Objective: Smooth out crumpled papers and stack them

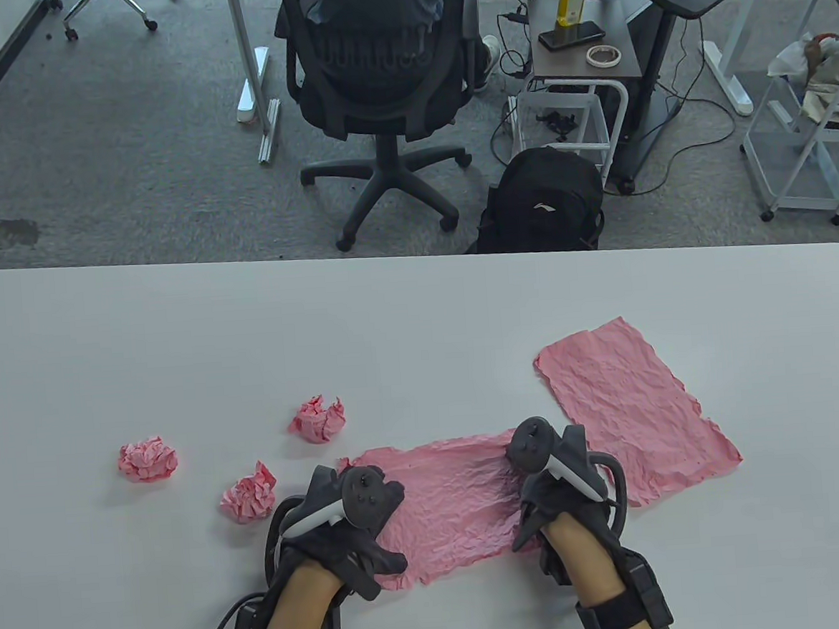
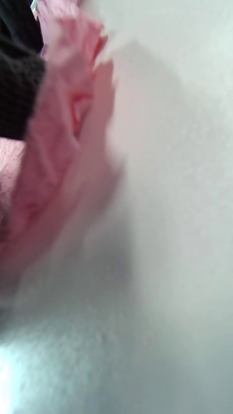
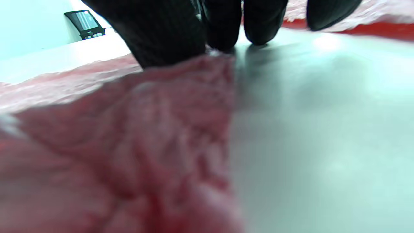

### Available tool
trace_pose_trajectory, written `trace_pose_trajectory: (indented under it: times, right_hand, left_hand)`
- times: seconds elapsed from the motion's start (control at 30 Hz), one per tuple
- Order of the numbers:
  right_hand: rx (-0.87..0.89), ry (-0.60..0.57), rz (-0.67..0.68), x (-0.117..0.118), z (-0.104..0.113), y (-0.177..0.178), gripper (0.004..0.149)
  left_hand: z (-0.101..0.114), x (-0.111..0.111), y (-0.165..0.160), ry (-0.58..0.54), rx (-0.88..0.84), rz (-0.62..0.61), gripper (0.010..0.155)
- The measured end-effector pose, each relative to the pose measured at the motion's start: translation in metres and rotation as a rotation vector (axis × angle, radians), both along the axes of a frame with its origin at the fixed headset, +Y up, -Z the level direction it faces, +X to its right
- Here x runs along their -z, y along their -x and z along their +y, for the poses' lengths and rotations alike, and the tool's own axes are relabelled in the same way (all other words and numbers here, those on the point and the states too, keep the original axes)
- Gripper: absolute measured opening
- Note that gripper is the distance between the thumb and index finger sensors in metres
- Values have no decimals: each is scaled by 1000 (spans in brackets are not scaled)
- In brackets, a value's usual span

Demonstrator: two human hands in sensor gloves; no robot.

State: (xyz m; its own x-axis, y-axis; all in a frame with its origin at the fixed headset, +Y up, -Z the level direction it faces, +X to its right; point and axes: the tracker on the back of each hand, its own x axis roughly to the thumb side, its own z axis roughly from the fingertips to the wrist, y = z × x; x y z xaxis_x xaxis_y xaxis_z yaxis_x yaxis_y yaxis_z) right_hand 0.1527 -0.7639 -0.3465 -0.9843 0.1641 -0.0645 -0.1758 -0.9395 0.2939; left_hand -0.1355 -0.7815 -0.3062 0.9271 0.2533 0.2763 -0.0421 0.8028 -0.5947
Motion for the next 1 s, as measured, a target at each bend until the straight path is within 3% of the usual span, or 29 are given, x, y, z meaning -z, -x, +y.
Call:
trace_pose_trajectory:
  times: [0.1,0.2,0.3,0.33,0.43,0.53,0.67,0.77,0.87,0.93,1.0]
  right_hand:
    - [-26,-223,135,-14,14,8,56]
    - [89,-315,328,-35,29,40,51]
    - [141,-303,548,-49,23,78,46]
    - [118,-235,590,-55,16,92,46]
    - [-18,-87,528,-51,2,95,51]
    - [27,39,306,-36,-2,54,58]
    - [118,98,114,-27,-4,1,64]
    - [76,118,6,-25,-2,-23,68]
    - [79,116,8,-25,-2,-24,69]
    - [-2,53,29,-28,3,-17,67]
    - [-79,-82,107,-34,17,-5,67]
  left_hand:
    - [1,0,0,0,5,0,97]
    - [0,1,0,-3,13,1,97]
    - [0,1,0,-3,11,2,97]
    - [0,1,0,-3,7,4,97]
    - [-1,0,1,-8,-2,9,97]
    - [-1,0,1,-2,-9,11,97]
    - [0,1,3,13,-9,12,97]
    - [1,1,6,24,-4,14,97]
    - [1,1,6,56,-3,7,99]
    - [0,1,4,65,12,-7,101]
    - [0,0,2,56,25,-16,102]
